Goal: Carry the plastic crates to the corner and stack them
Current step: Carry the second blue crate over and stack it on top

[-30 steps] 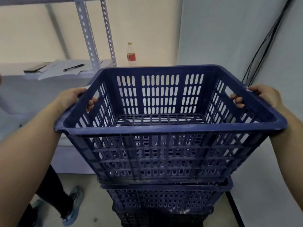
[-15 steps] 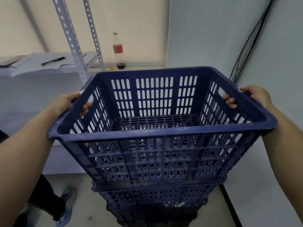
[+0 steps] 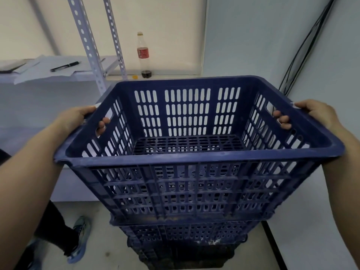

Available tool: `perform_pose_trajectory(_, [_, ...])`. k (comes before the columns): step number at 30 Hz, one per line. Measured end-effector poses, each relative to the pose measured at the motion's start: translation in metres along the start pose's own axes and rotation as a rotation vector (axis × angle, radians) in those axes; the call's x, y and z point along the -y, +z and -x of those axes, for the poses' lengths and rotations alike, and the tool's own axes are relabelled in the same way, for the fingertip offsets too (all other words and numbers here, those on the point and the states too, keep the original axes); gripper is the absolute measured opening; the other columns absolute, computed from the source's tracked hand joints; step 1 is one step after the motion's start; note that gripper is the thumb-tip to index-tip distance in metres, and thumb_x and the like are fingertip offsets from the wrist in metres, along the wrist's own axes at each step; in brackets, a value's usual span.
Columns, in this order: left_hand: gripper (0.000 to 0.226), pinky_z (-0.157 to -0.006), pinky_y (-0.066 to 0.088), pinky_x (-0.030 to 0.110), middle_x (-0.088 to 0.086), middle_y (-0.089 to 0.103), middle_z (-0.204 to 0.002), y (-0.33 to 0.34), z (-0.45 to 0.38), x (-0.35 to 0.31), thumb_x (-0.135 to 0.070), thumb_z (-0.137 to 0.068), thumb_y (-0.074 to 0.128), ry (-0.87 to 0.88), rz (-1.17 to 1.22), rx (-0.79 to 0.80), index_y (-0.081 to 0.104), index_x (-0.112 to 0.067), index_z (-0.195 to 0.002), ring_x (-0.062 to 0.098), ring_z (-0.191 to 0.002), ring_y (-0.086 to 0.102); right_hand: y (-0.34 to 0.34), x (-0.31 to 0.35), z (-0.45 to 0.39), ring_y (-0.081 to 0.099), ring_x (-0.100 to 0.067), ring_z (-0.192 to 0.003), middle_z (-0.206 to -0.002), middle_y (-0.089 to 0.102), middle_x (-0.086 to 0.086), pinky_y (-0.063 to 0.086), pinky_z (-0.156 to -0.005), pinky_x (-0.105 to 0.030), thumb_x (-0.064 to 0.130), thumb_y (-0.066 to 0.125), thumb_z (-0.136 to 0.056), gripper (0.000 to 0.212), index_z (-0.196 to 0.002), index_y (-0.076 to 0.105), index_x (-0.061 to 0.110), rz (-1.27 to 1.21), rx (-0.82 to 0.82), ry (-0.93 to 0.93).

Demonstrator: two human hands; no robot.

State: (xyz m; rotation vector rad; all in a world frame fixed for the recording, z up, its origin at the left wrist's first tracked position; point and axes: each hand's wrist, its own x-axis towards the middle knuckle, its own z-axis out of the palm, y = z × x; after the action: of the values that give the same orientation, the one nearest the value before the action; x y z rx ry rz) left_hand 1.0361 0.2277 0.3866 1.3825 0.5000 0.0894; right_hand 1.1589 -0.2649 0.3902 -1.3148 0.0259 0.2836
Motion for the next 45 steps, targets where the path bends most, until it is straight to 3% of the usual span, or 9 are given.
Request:
perform_pose_trajectory(6, [0.030,-0.045,0.049,0.019,0.005,0.053,-0.077,-0.004,-0.010,0.002,-0.030,-0.099,0.033,0.008,-0.133,-0.008,0.053,-0.011,-0.089,0.006,-0.041,0.057,0.001,-0.005,-0.003,0.056,-0.010,-0.049,-0.071,0.069,-0.007,0.046,-0.045,-0.019,0.019,0.037,-0.090,0.031,-0.098,0.056,-0.004,-0.036,0.007,-0.002])
perform_pose_trajectory(14, [0.030,-0.038,0.047,0.018,0.008,0.056,-0.064,0.004,-0.005,-0.003,-0.026,-0.100,0.035,0.087,-0.247,-0.041,0.055,-0.010,-0.085,0.009,-0.035,0.054,-0.003,-0.006,-0.004,0.061,-0.014,-0.049,-0.076,0.072,-0.013,0.052,-0.046,-0.022,0.021,0.029,-0.098,0.054,-0.078,0.072,-0.003,-0.010,0.019,-0.045])
perform_pose_trajectory(19, [0.023,-0.062,0.045,0.035,0.010,0.064,-0.077,-0.002,0.008,-0.005,-0.025,-0.098,0.040,0.223,-0.529,-0.073,0.062,-0.025,-0.104,0.027,-0.070,0.054,-0.006,-0.009,0.000,0.064,-0.014,-0.051,-0.078,0.074,-0.013,0.054,-0.048,-0.023,0.022,0.033,-0.098,0.058,-0.068,0.078,0.001,-0.025,0.040,-0.045])
perform_pose_trajectory(23, [0.028,-0.064,0.043,0.036,0.012,0.065,-0.076,0.004,0.010,-0.007,-0.016,-0.099,0.037,0.265,-0.615,-0.082,0.062,-0.029,-0.102,0.029,-0.065,0.051,0.000,-0.006,0.007,0.065,-0.014,-0.051,-0.075,0.073,-0.012,0.055,-0.048,-0.022,0.021,0.033,-0.098,0.057,-0.069,0.076,-0.002,0.013,-0.015,-0.044])
perform_pose_trajectory(27, [0.045,-0.105,0.032,0.043,0.017,0.046,-0.144,0.007,0.009,-0.018,-0.033,-0.098,0.042,0.238,-0.864,-0.243,0.045,-0.016,-0.140,0.037,-0.124,0.048,0.007,0.010,0.021,0.065,-0.015,-0.052,-0.065,0.070,-0.006,0.054,-0.049,-0.023,0.029,0.040,-0.099,0.037,-0.094,0.063,0.002,0.311,-0.097,-0.004])
perform_pose_trajectory(32, [0.073,-0.117,0.015,0.046,0.014,0.012,-0.160,0.019,0.011,-0.044,-0.045,-0.095,0.042,0.422,-1.103,-0.330,0.010,-0.013,-0.152,0.033,-0.146,0.014,0.032,0.052,0.020,0.028,-0.022,-0.141,-0.155,0.029,-0.005,0.022,-0.114,-0.039,0.048,0.036,-0.097,0.063,-0.148,0.027,0.011,1.059,-0.156,-0.216])
perform_pose_trajectory(36, [0.075,-0.118,0.007,0.042,0.010,-0.007,-0.161,0.027,0.005,-0.036,-0.048,-0.095,0.036,0.425,-1.407,-0.242,0.001,-0.015,-0.152,0.026,-0.148,-0.002,0.051,0.054,0.008,0.046,-0.027,-0.103,-0.115,0.048,-0.013,0.036,-0.085,-0.037,0.036,0.043,-0.096,0.033,-0.109,0.042,0.005,1.421,-0.179,-0.380])
perform_pose_trajectory(40, [0.070,-0.118,0.010,0.035,0.007,-0.015,-0.160,0.029,-0.002,-0.017,-0.037,-0.099,0.035,0.225,-1.535,-0.085,-0.002,-0.009,-0.152,0.024,-0.149,0.002,0.040,0.023,-0.009,0.041,-0.028,-0.125,-0.144,0.031,-0.010,0.033,-0.101,-0.033,0.019,0.046,-0.094,0.055,-0.142,0.026,0.001,1.769,-0.024,-0.144])
perform_pose_trajectory(45, [0.068,-0.114,0.022,0.038,0.012,-0.004,-0.161,0.028,-0.001,-0.017,-0.020,-0.098,0.037,0.225,-1.428,-0.139,-0.003,-0.005,-0.151,0.031,-0.145,0.018,0.041,0.024,-0.006,0.034,-0.025,-0.133,-0.155,0.018,-0.008,0.030,-0.108,-0.031,0.006,0.039,-0.094,0.060,-0.148,0.013,0.002,1.731,-0.067,-0.106])
